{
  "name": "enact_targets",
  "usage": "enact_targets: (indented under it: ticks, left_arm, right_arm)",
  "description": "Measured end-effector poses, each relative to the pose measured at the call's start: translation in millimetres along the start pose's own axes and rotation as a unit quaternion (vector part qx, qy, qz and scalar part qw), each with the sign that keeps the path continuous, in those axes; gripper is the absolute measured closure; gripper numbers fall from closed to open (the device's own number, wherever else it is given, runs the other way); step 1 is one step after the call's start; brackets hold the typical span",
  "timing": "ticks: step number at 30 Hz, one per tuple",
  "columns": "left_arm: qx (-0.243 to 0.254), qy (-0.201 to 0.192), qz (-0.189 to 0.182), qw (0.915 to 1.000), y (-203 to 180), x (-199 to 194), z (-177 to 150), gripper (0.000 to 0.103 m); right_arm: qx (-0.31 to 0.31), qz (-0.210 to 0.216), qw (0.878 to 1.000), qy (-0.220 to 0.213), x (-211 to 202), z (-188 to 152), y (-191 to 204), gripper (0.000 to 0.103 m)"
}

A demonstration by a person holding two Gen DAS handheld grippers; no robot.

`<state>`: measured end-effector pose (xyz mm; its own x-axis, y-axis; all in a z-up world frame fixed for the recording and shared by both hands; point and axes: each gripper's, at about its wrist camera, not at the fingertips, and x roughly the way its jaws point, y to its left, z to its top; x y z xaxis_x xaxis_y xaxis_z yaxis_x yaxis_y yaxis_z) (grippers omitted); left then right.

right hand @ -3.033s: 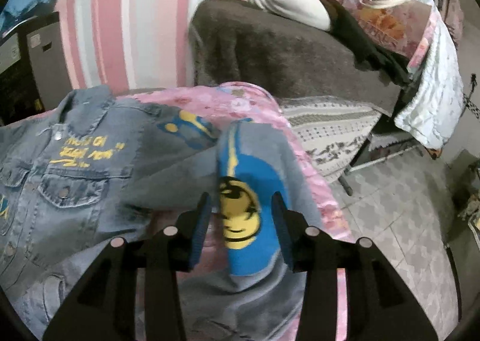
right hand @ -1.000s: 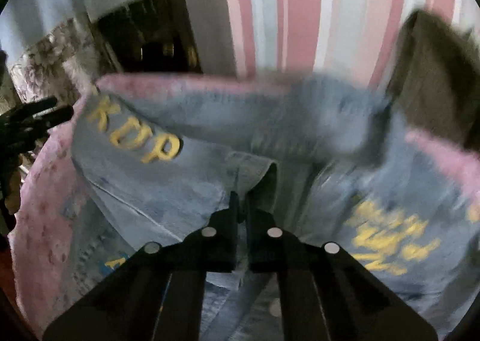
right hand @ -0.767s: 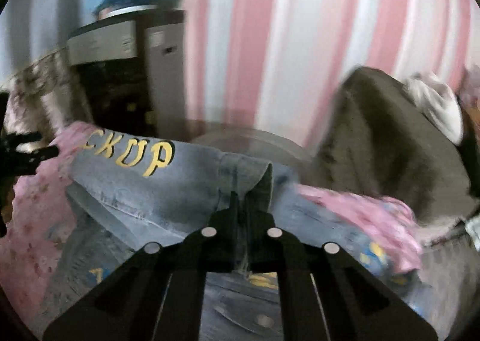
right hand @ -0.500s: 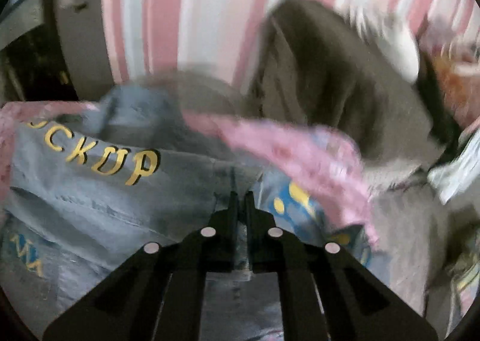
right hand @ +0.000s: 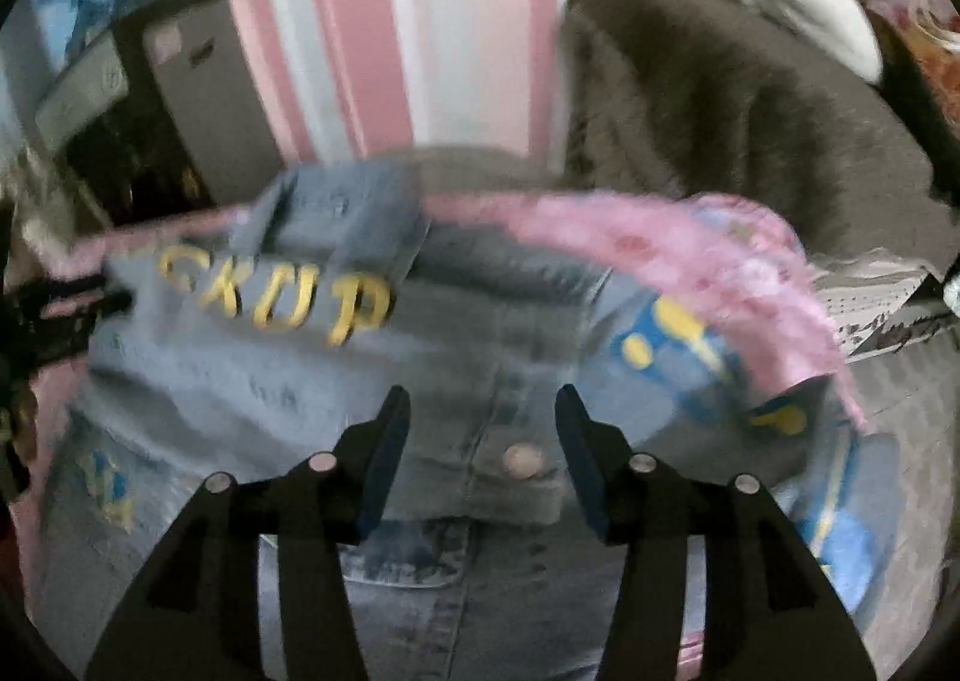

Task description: Fold large clothes

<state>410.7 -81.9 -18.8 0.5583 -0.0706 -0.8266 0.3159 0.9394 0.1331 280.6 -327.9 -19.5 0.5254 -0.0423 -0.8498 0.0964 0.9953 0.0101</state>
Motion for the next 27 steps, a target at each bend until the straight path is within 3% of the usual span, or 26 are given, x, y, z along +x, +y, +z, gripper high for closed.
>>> enact_targets:
  ticks: [4, 9, 11, 13, 14, 16, 20, 24, 27]
  left_arm:
    - [0.030, 0.012, 0.028, 0.9991, -2.7, 14.5, -15.0, 0.045]
    - [0.036, 0.006, 0.035, 0.9987, -2.7, 14.6, -19.8, 0.041]
    - [0.026, -0.009, 0.023, 0.9994, 0.4, 2.0, -20.0, 0.029]
    - [0.016, -0.034, 0.018, 0.9991, 3.5, -12.6, -21.1, 0.007]
    - [0.013, -0.048, 0.022, 0.9985, 4.8, -21.5, -22.1, 0.006]
    - [0.008, -0.070, 0.019, 0.9973, 7.3, -42.2, -25.9, 0.005]
    - [-0.001, -0.100, 0.012, 0.9950, 11.4, -76.7, -40.6, 0.003]
    - [0.006, -0.120, 0.005, 0.9927, 6.7, -103.5, -56.6, 0.003]
    - [0.003, -0.126, 0.001, 0.9921, 1.0, -113.0, -65.4, 0.003]
  right_arm:
    - [-0.021, -0.024, 0.999, 0.037, 25.2, -13.3, 4.8, 0.059]
    - [-0.011, -0.011, 1.000, 0.020, 17.3, -12.1, 2.9, 0.057]
    - [0.009, 0.003, 1.000, -0.005, 1.4, -11.7, -4.7, 0.058]
    - [0.024, 0.012, 0.999, -0.038, -26.4, -13.0, -13.8, 0.056]
    - [0.028, 0.011, 0.998, -0.059, -44.5, -16.3, -19.3, 0.053]
    - [0.029, -0.003, 0.996, -0.085, -71.1, -25.0, -27.7, 0.037]
    - [0.025, -0.061, 0.991, -0.115, -117.6, -48.7, -56.5, 0.028]
    - [0.057, -0.105, 0.989, -0.091, -131.2, -79.2, -97.8, 0.028]
    - [0.096, -0.106, 0.988, -0.057, -129.6, -114.4, -127.3, 0.028]
